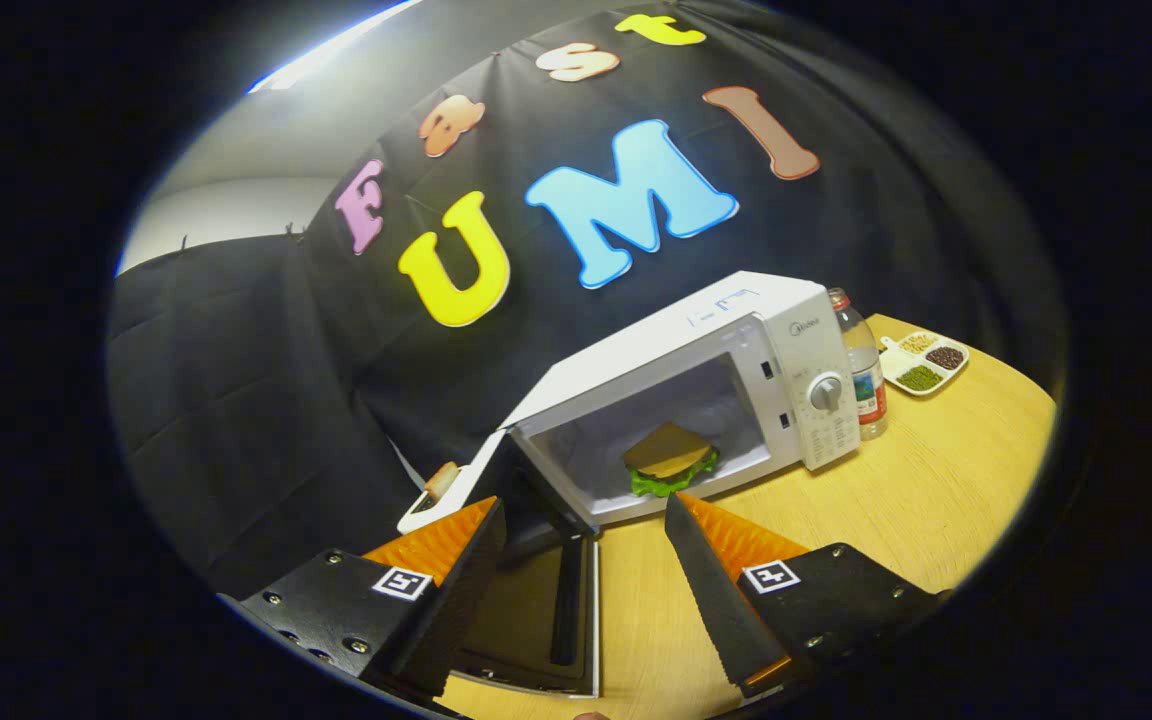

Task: Open the microwave, put the food inside, and close the microwave door.

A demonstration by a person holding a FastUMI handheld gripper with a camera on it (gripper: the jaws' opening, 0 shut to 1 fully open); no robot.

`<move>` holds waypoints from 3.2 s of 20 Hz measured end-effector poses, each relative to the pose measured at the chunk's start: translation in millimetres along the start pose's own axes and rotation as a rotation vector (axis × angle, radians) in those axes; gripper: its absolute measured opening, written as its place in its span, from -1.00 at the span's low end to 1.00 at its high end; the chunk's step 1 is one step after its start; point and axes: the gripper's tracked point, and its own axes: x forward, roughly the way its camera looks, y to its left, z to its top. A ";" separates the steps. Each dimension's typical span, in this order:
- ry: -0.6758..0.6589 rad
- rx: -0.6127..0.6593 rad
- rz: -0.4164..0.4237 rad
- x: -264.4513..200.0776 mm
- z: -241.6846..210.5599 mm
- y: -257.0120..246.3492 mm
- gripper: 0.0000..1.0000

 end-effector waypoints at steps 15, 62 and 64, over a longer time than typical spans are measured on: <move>0.076 -0.259 0.408 -60.2 -68.6 179.7 0.94; 0.245 -0.318 -0.100 77.7 -48.0 -108.3 -0.95; 0.234 -0.297 -0.129 90.3 -40.0 -121.2 -0.95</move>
